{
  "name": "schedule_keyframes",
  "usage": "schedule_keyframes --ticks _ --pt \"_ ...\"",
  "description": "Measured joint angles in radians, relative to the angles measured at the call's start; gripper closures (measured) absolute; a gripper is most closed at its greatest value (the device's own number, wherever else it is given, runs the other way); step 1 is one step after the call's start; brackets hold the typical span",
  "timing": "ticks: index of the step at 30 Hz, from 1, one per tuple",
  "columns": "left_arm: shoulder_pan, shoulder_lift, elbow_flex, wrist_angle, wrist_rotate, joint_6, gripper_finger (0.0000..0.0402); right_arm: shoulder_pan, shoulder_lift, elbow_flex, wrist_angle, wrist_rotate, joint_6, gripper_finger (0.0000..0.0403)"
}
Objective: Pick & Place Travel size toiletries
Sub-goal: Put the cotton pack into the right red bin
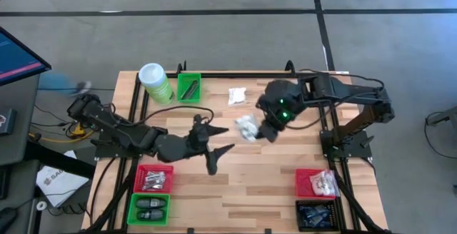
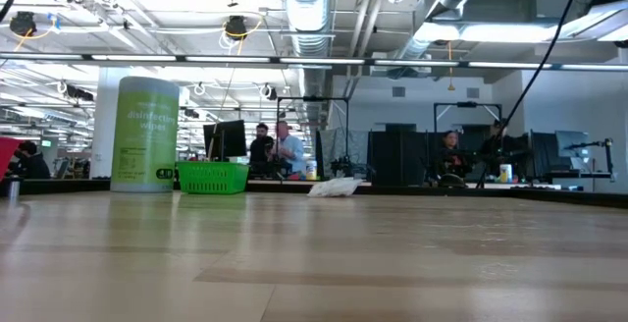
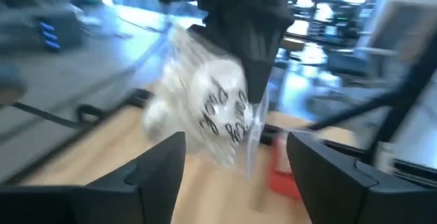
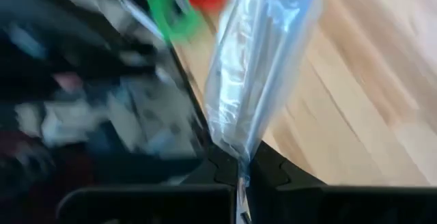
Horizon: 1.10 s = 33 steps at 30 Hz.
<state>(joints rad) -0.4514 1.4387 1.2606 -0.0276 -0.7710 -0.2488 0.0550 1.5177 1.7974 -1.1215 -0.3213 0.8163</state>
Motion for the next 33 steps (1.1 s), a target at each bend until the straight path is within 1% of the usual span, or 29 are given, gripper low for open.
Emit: schedule_keyframes --ticks 3,6,8,10,11,16,23,25,26,28,33 --pt "0.015 0.000 0.000 -0.024 0.116 -0.044 0.0161 0.033 -0.004 0.001 -0.117 -0.022 -0.020 0.0402" --pt "0.026 0.000 0.000 -0.026 0.208 -0.048 0.0160 0.070 -0.004 0.000 -0.215 -0.046 -0.047 0.0403" --pt "0.049 0.000 0.000 -0.029 0.322 -0.059 0.0155 0.095 -0.004 0.000 -0.232 -0.061 -0.059 0.0403" --pt "0.082 0.000 0.000 -0.035 0.444 -0.089 0.0148 0.118 0.000 0.000 -0.216 -0.082 -0.069 0.0403" --pt "0.100 0.001 0.000 -0.035 0.487 -0.099 0.0143 0.129 0.003 0.000 -0.206 -0.095 -0.077 0.0403" --pt "0.180 0.008 0.000 -0.029 0.594 -0.101 0.0124 0.175 0.024 0.000 -0.141 -0.141 -0.097 0.0403" --pt "0.286 0.030 -0.001 0.028 0.882 -0.184 0.0115 0.189 0.049 0.000 -0.037 -0.157 -0.111 0.0403" --pt "0.301 0.051 0.002 0.092 0.953 -0.207 0.0114 0.176 0.058 0.002 -0.022 -0.156 -0.114 0.0403" --pt "0.304 0.052 0.000 0.089 0.981 -0.217 0.0114 0.172 0.061 -0.002 -0.027 -0.155 -0.113 0.0403" --pt "0.304 0.070 0.001 0.141 1.011 -0.235 0.0114 0.168 0.060 -0.001 -0.024 -0.149 -0.118 0.0403" --pt "0.303 0.099 0.002 0.158 1.015 -0.243 0.0114 0.146 0.059 0.000 0.005 -0.150 -0.120 0.0403"
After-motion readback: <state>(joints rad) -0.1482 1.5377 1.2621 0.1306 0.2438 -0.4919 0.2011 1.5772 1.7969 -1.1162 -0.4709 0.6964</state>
